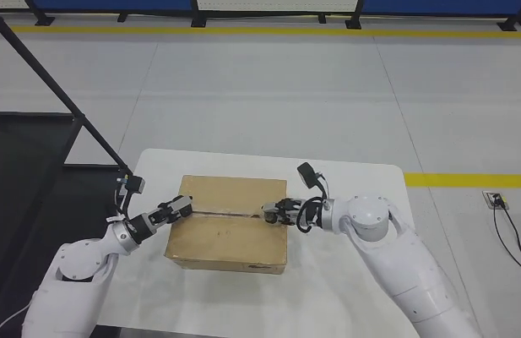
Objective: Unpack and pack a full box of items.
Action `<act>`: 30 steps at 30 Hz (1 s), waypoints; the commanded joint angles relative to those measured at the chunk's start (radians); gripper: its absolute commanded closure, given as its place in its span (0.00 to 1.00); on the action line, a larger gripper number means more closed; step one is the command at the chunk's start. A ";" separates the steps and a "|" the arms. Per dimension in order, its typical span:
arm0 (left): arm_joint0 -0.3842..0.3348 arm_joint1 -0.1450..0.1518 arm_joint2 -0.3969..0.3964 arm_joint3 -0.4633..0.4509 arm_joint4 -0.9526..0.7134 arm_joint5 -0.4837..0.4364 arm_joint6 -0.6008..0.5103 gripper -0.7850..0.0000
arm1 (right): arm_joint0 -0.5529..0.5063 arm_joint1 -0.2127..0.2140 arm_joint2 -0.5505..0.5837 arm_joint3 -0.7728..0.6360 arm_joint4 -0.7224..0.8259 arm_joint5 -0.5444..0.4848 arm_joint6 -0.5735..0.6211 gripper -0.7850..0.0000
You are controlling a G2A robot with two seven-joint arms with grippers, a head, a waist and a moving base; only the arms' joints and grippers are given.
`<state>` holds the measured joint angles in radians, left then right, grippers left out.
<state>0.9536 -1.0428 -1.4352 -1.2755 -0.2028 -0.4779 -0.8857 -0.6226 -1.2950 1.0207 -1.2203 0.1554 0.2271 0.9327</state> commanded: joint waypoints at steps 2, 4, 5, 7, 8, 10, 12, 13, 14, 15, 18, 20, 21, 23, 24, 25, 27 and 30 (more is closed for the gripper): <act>-0.002 0.001 0.004 0.002 0.000 -0.002 -0.001 0.00 | 0.004 -0.001 -0.003 0.009 0.003 -0.001 0.001 0.73; -0.003 0.001 0.005 0.004 -0.003 -0.002 -0.002 0.00 | 0.005 0.000 -0.003 0.010 -0.004 0.003 -0.009 0.67; -0.004 0.002 0.006 0.005 -0.004 -0.002 -0.003 0.00 | 0.004 0.000 -0.001 0.006 -0.007 0.004 -0.016 0.62; -0.005 0.002 0.007 0.006 -0.005 -0.003 -0.003 0.00 | -0.004 0.003 0.009 -0.006 -0.008 0.001 -0.026 0.54; -0.005 0.003 0.008 0.007 -0.006 -0.004 -0.003 0.00 | -0.010 0.005 0.016 -0.015 -0.007 -0.001 -0.029 0.51; -0.006 0.003 0.009 0.008 -0.005 -0.004 -0.002 0.00 | -0.022 0.009 0.027 -0.032 -0.009 0.001 -0.024 0.42; -0.006 0.004 0.011 0.007 -0.006 -0.004 -0.001 0.00 | -0.030 0.013 0.035 -0.047 -0.018 0.009 -0.028 0.27; -0.006 0.004 0.012 0.008 -0.007 -0.005 0.000 0.00 | -0.035 0.015 0.041 -0.057 -0.025 0.014 -0.040 0.18; -0.006 0.004 0.013 0.007 -0.007 -0.004 0.001 0.00 | -0.041 0.017 0.049 -0.070 -0.033 0.017 -0.058 0.16; -0.006 0.004 0.015 0.007 -0.008 -0.005 0.002 0.00 | -0.051 0.020 0.058 -0.088 -0.039 0.019 -0.077 0.15; -0.007 0.005 0.018 0.005 -0.009 -0.008 0.003 0.00 | -0.096 0.029 0.100 -0.167 -0.040 -0.010 -0.133 0.16; -0.007 0.005 0.019 0.005 -0.009 -0.008 0.005 0.00 | -0.134 0.034 0.121 -0.233 -0.040 -0.050 -0.155 0.22; -0.006 0.005 0.020 0.004 -0.009 -0.008 0.006 0.00 | -0.150 0.036 0.126 -0.264 -0.047 -0.067 -0.163 0.25; -0.006 0.006 0.022 0.004 -0.009 -0.008 0.007 0.00 | -0.175 0.038 0.127 -0.316 -0.059 -0.094 -0.184 0.46; -0.006 0.006 0.022 0.003 -0.011 -0.010 0.009 0.00 | -0.182 0.038 0.122 -0.334 -0.062 -0.104 -0.185 0.55; -0.005 0.006 0.023 0.003 -0.011 -0.011 0.009 0.00 | -0.184 0.037 0.117 -0.346 -0.064 -0.111 -0.190 0.60; -0.005 0.007 0.024 0.003 -0.012 -0.011 0.010 0.00 | -0.180 0.034 0.102 -0.356 -0.074 -0.126 -0.207 0.69; -0.005 0.008 0.025 0.003 -0.013 -0.012 0.011 0.00 | -0.155 0.026 0.077 -0.333 -0.061 -0.144 -0.221 0.95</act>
<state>0.9486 -1.0353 -1.4105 -1.2726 -0.2154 -0.4898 -0.8754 -0.7880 -1.2663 1.1062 -1.5661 0.0902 0.0845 0.7160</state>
